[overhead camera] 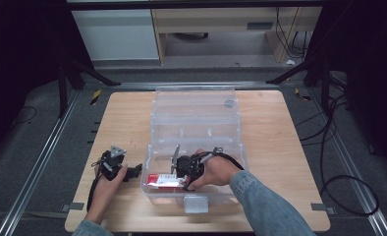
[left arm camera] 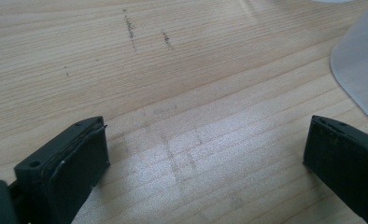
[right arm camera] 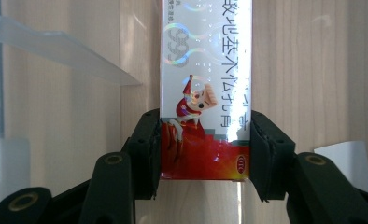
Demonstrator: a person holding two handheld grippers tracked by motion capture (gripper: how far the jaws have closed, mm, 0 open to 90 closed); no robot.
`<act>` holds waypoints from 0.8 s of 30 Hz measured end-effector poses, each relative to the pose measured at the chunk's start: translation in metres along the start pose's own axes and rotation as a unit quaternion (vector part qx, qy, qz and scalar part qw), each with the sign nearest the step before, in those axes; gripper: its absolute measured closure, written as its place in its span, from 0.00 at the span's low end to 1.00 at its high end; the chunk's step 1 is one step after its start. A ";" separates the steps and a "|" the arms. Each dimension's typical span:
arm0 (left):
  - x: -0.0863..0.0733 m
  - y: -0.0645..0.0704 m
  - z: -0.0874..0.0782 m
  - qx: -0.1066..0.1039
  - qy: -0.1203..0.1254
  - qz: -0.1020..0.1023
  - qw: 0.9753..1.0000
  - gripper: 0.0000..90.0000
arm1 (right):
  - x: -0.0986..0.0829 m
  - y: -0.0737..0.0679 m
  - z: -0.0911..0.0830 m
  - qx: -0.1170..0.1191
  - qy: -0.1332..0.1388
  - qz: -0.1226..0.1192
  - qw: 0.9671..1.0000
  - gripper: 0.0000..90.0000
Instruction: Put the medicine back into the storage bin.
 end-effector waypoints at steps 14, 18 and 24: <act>0.000 0.000 0.000 -0.001 0.000 0.001 1.000 0.00 | -0.003 0.000 0.012 0.006 -0.015 0.000 1.000 0.57; 0.000 0.000 0.000 -0.001 0.000 0.001 1.000 0.00 | -0.003 0.000 0.016 0.009 -0.017 0.003 1.000 0.57; 0.000 0.000 0.000 -0.001 0.000 0.002 1.000 0.00 | -0.004 0.000 0.021 0.013 -0.020 -0.001 1.000 0.57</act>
Point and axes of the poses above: each handheld gripper's, and its own axes: z roughly forward along the jaws, x roughly out of its top, y roughly to its right, the point moved 6 cm from there along z, roughly forward along the jaws, and after that the axes turned 1 degree about x, right-handed, at the moved point
